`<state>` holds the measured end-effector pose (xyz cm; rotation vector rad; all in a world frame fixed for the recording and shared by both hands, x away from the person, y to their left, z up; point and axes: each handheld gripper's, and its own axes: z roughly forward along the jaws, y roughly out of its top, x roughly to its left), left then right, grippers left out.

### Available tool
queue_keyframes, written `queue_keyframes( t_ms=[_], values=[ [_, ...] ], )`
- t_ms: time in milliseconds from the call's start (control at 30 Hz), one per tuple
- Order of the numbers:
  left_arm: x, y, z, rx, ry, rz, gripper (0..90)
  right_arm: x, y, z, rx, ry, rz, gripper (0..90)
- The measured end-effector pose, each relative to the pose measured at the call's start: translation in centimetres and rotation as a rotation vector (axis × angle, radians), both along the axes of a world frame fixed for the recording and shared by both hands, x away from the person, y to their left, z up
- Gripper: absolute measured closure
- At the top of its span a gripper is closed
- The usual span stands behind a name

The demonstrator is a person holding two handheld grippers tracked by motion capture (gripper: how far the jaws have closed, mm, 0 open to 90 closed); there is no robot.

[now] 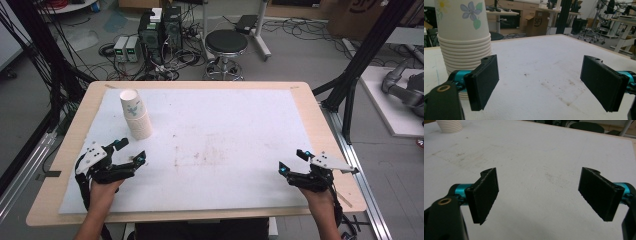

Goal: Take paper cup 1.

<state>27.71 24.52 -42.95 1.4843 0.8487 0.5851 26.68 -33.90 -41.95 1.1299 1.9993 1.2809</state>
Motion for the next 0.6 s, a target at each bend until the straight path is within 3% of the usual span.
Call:
queue_keyframes(
  t_ms=[600],
  values=[
    [0.59, -0.61, -0.27, 0.001, 0.012, -0.006, 15.2, -0.05, -0.39, -0.34, 0.018, 0.016, 0.001, 17.1]
  ],
)
